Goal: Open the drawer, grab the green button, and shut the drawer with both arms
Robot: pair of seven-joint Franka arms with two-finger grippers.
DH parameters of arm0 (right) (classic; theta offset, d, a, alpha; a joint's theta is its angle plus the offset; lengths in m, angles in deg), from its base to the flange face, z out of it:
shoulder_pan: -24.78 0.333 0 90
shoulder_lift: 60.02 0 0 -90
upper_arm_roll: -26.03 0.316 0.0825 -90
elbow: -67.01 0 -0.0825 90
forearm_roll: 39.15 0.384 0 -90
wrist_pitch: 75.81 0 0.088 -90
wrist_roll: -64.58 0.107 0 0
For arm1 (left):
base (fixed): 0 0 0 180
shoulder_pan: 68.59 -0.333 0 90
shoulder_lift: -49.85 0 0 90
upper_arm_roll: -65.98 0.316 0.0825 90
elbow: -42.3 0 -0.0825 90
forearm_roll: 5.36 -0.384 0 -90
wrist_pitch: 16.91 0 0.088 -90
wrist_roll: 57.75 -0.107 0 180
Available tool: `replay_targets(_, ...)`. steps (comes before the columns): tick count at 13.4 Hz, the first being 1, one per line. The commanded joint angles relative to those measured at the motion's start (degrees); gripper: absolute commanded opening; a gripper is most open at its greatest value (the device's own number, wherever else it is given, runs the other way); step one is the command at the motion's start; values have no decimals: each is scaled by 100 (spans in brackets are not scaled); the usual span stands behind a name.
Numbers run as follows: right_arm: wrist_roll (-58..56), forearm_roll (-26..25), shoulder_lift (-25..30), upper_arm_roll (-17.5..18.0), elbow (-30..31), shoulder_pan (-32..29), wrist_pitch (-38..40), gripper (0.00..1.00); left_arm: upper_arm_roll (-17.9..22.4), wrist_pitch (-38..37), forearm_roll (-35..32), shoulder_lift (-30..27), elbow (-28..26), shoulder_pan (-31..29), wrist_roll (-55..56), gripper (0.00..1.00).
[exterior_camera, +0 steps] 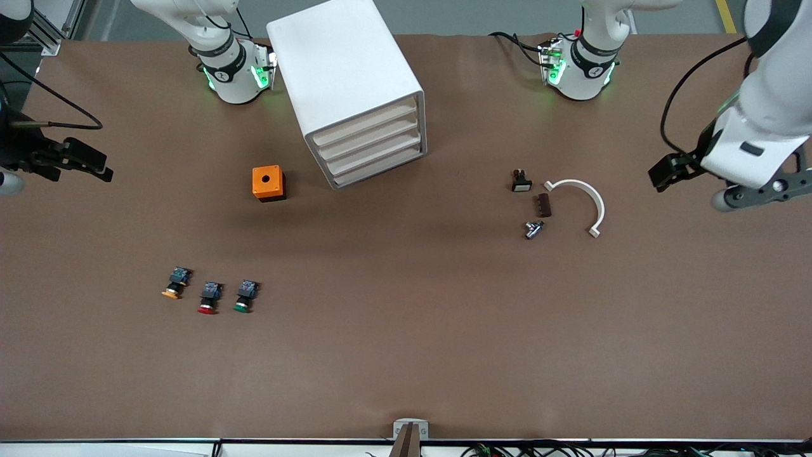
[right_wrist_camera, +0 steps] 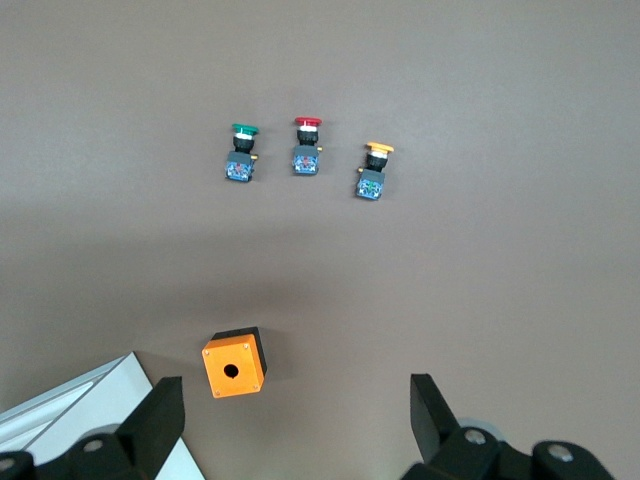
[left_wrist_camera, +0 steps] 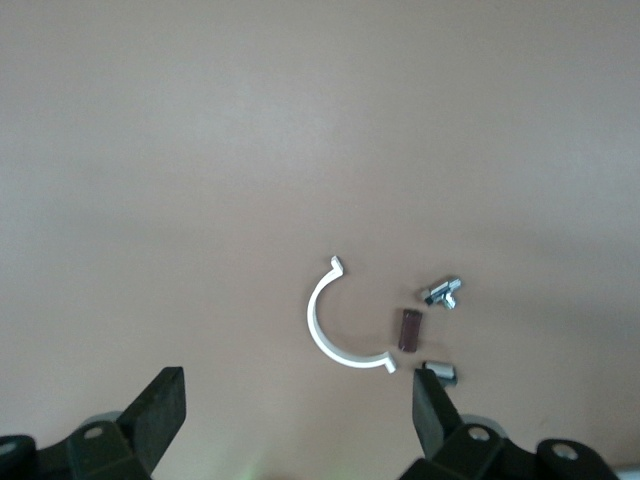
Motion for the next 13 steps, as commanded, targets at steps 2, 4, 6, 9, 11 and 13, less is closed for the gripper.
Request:
replay_targets(2,79,-9,123,32,111,-1,100,100,250,113,300,-690,-662,-231,-1001,100)
replay_targets(4,79,-9,123,41,111,-1,109,100,224,77,370,-963,-943,-302,-1064,100)
replay_targets(6,79,-26,123,49,94,77,91,100,215,86,422,-1078,-1084,-293,-1064,100)
replay_targets(9,96,-35,132,50,93,122,65,100,189,104,563,-1078,-1129,-293,-1064,100)
replay_targets(11,96,-131,123,41,93,131,21,100,197,121,748,-1069,-1102,-293,-1064,100)
replay_targets(13,96,-219,123,32,93,192,-93,100,189,130,748,-991,-1059,-258,-967,100)
